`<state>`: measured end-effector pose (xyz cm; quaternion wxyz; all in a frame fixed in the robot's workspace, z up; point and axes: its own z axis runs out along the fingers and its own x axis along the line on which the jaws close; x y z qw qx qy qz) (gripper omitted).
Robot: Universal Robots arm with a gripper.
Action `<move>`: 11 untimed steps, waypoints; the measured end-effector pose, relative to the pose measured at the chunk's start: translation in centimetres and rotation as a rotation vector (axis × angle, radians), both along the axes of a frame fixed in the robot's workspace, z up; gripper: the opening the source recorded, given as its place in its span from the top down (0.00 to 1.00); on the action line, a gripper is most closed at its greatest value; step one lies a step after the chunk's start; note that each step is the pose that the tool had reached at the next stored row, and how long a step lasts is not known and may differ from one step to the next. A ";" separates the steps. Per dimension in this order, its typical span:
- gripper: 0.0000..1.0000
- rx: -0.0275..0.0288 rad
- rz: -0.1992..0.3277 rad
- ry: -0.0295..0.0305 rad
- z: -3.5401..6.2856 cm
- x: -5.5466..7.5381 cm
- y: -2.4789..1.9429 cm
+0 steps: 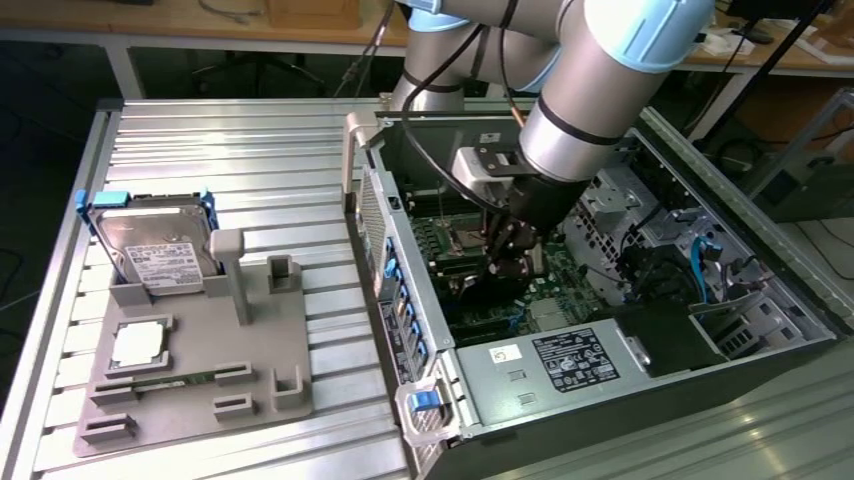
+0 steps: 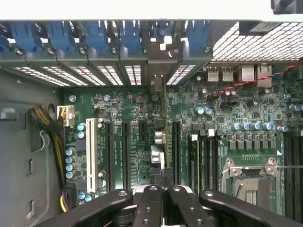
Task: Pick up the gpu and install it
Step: 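Press down on the gpu until it lock into place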
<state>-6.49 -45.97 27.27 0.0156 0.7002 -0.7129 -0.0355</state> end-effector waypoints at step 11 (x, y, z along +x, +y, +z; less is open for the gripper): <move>0.89 -0.0023 0.000 0.0011 1.97 -0.9 -0.02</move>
